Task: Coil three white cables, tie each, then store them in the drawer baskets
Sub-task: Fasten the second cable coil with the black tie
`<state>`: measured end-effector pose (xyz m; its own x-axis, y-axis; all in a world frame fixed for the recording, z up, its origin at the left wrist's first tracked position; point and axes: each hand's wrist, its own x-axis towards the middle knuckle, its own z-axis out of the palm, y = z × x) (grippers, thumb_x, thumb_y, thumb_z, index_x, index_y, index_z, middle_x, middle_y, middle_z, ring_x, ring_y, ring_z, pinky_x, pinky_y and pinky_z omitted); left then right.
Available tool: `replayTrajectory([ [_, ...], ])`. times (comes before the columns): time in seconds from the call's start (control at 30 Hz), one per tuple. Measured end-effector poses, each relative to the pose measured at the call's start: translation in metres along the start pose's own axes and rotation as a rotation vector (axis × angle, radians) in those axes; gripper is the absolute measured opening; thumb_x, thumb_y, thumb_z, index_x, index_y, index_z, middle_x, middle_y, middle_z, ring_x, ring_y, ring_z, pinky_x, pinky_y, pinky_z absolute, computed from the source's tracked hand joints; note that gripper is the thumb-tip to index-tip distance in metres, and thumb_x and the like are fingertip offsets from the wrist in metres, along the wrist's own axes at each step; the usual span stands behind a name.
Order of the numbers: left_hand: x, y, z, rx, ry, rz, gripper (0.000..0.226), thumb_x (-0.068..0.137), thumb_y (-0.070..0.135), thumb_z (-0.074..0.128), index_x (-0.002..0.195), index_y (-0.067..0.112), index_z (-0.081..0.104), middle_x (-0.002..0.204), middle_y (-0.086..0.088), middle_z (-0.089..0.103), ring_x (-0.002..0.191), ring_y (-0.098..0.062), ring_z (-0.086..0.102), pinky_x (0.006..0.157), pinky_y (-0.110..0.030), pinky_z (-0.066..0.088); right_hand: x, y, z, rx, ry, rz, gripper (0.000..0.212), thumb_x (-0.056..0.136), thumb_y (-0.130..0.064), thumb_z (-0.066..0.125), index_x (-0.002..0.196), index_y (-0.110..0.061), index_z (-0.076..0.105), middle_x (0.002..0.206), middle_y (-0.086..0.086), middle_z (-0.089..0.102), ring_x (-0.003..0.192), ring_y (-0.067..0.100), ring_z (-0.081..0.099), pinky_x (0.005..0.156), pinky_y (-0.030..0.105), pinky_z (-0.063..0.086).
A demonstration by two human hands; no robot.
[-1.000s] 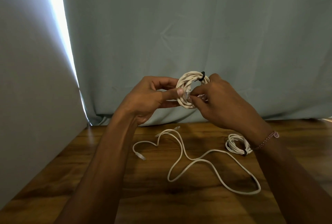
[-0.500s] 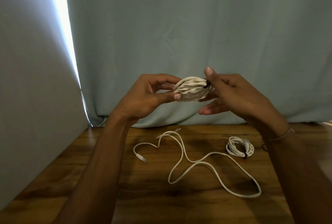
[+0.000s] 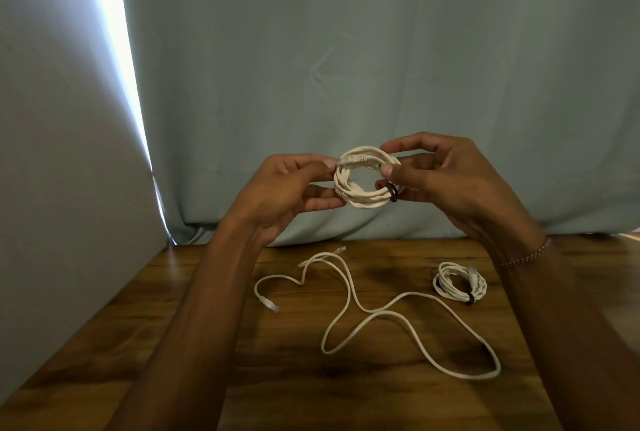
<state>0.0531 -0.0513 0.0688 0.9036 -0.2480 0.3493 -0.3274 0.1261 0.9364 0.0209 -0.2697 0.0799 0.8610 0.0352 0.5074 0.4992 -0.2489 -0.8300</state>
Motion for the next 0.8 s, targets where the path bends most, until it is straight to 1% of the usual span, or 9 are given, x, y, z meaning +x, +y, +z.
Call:
replayTrajectory([
  [0.07, 0.002, -0.002, 0.001, -0.004, 0.050, -0.022, 0.021, 0.095, 0.012, 0.067, 0.109, -0.003, 0.073, 0.104, -0.023, 0.075, 0.085, -0.034, 0.075, 0.076, -0.038, 0.063, 0.000, 0.002, 0.002, -0.049, -0.016, -0.002, 0.027, 0.084, -0.012, 0.078, 0.109, -0.017, 0.071, 0.089, 0.005, 0.079, 0.082, 0.021, 0.077, 0.077, 0.043, 0.064],
  [0.13, 0.003, -0.005, 0.004, 0.034, 0.092, -0.016, 0.020, 0.090, 0.011, 0.071, 0.107, -0.001, 0.074, 0.101, -0.021, 0.076, 0.083, -0.034, 0.076, 0.071, -0.036, 0.063, 0.002, 0.003, 0.005, -0.094, -0.006, -0.005, 0.026, 0.083, -0.020, 0.080, 0.108, -0.018, 0.071, 0.089, 0.004, 0.079, 0.079, 0.020, 0.077, 0.073, 0.041, 0.065],
  [0.23, 0.002, -0.006, 0.007, 0.031, 0.096, -0.020, 0.020, 0.086, 0.007, 0.074, 0.106, 0.001, 0.075, 0.099, -0.018, 0.077, 0.085, -0.033, 0.077, 0.069, -0.033, 0.063, 0.004, 0.006, 0.007, -0.134, 0.014, 0.007, 0.026, 0.083, -0.029, 0.080, 0.104, -0.017, 0.069, 0.089, 0.005, 0.078, 0.075, 0.021, 0.077, 0.071, 0.040, 0.064],
  [0.3, 0.002, -0.005, 0.007, 0.036, 0.087, -0.033, 0.020, 0.084, 0.004, 0.075, 0.105, 0.002, 0.075, 0.097, -0.016, 0.078, 0.086, -0.031, 0.077, 0.068, -0.032, 0.062, 0.004, 0.007, 0.006, -0.151, 0.007, 0.010, 0.022, 0.084, -0.026, 0.078, 0.100, -0.014, 0.067, 0.089, 0.007, 0.077, 0.073, 0.022, 0.077, 0.069, 0.041, 0.064],
  [0.43, 0.002, -0.006, 0.006, 0.026, 0.088, -0.062, 0.020, 0.082, -0.001, 0.075, 0.101, 0.003, 0.076, 0.095, -0.015, 0.078, 0.086, -0.027, 0.077, 0.069, -0.032, 0.062, 0.004, 0.009, 0.005, -0.144, -0.019, 0.000, 0.019, 0.083, -0.015, 0.078, 0.097, -0.008, 0.067, 0.090, 0.011, 0.075, 0.070, 0.022, 0.077, 0.062, 0.034, 0.063],
  [0.53, 0.004, -0.007, 0.007, 0.011, 0.104, -0.064, 0.019, 0.083, 0.000, 0.075, 0.102, 0.003, 0.076, 0.096, -0.015, 0.078, 0.086, -0.026, 0.077, 0.070, -0.032, 0.062, 0.005, 0.010, 0.005, -0.128, -0.012, 0.001, 0.020, 0.082, -0.013, 0.079, 0.097, -0.007, 0.068, 0.089, 0.009, 0.075, 0.071, 0.024, 0.077, 0.067, 0.041, 0.064],
  [0.63, 0.006, -0.007, 0.008, 0.011, 0.131, -0.057, 0.021, 0.085, 0.004, 0.075, 0.106, 0.004, 0.075, 0.096, -0.013, 0.078, 0.086, -0.026, 0.077, 0.071, -0.033, 0.062, 0.007, 0.011, 0.006, -0.062, 0.006, 0.032, 0.026, 0.082, -0.011, 0.079, 0.103, -0.008, 0.066, 0.088, 0.010, 0.076, 0.072, 0.026, 0.077, 0.071, 0.047, 0.064],
  [0.73, 0.007, -0.007, 0.009, 0.026, 0.131, -0.068, 0.026, 0.085, 0.009, 0.077, 0.110, 0.005, 0.073, 0.096, -0.013, 0.078, 0.087, -0.026, 0.077, 0.072, -0.034, 0.063, 0.008, 0.012, 0.008, -0.046, 0.029, 0.050, 0.032, 0.082, -0.012, 0.080, 0.110, -0.011, 0.065, 0.092, 0.009, 0.077, 0.073, 0.025, 0.077, 0.072, 0.045, 0.064],
  [0.8, 0.008, -0.008, 0.009, 0.043, 0.109, -0.096, 0.029, 0.084, 0.011, 0.078, 0.112, 0.004, 0.071, 0.097, -0.014, 0.078, 0.089, -0.027, 0.077, 0.077, -0.037, 0.063, 0.009, 0.013, 0.007, -0.015, 0.051, 0.051, 0.029, 0.083, -0.012, 0.079, 0.109, -0.010, 0.068, 0.092, 0.009, 0.076, 0.074, 0.025, 0.077, 0.073, 0.045, 0.064],
])
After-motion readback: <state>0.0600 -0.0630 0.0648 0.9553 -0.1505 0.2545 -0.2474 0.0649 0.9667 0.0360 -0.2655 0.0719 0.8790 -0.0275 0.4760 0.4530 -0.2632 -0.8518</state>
